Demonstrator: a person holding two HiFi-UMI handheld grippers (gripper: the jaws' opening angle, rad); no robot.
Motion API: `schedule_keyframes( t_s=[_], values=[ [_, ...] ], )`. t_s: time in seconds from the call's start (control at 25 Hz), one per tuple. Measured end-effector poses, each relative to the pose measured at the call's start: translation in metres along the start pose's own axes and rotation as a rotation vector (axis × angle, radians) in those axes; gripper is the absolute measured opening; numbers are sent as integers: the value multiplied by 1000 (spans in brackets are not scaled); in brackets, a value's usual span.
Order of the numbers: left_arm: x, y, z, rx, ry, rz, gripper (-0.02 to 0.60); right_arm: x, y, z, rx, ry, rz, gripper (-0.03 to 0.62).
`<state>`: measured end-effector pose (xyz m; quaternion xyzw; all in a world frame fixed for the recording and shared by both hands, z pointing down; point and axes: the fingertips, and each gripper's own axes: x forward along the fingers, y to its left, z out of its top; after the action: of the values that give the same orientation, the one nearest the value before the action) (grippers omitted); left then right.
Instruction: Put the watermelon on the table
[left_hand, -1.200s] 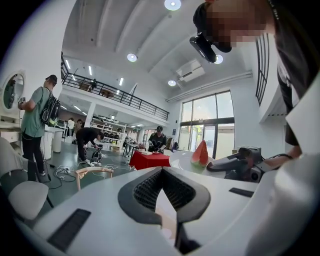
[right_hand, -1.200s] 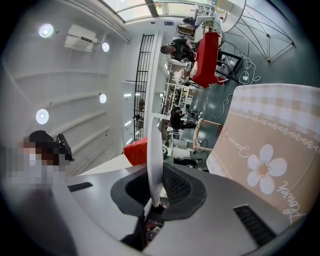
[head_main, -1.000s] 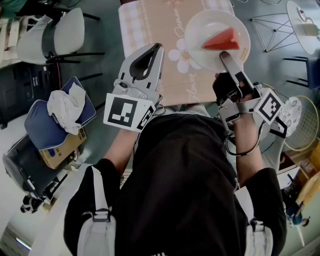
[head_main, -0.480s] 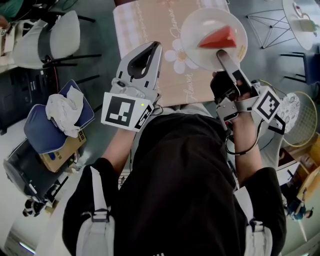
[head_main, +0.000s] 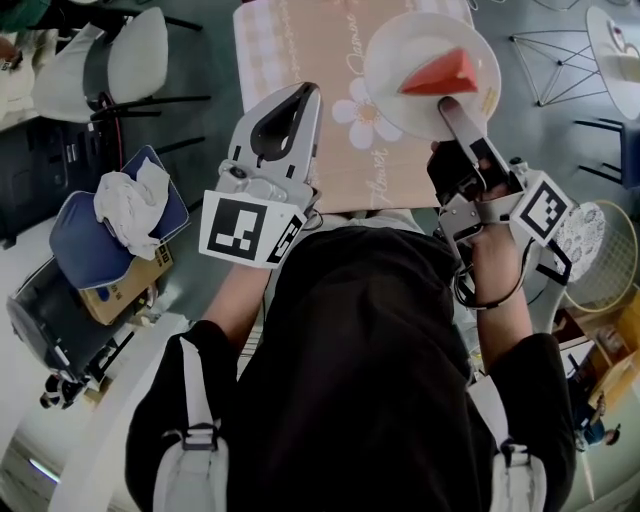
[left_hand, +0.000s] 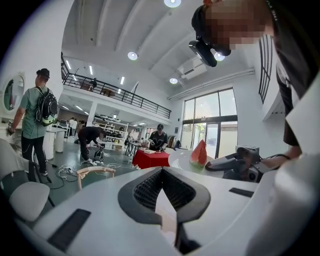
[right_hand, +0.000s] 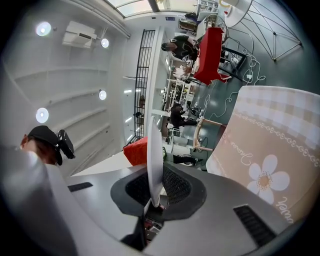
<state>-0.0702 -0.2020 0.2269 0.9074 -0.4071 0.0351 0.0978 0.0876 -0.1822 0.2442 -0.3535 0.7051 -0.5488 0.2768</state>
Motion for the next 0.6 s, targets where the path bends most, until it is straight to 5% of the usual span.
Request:
schedule_keyframes(
  t_s=[0.6],
  values=[
    [14,5,-35,-37,34,64,8,11,-46,5,35,70,-22,31]
  ],
)
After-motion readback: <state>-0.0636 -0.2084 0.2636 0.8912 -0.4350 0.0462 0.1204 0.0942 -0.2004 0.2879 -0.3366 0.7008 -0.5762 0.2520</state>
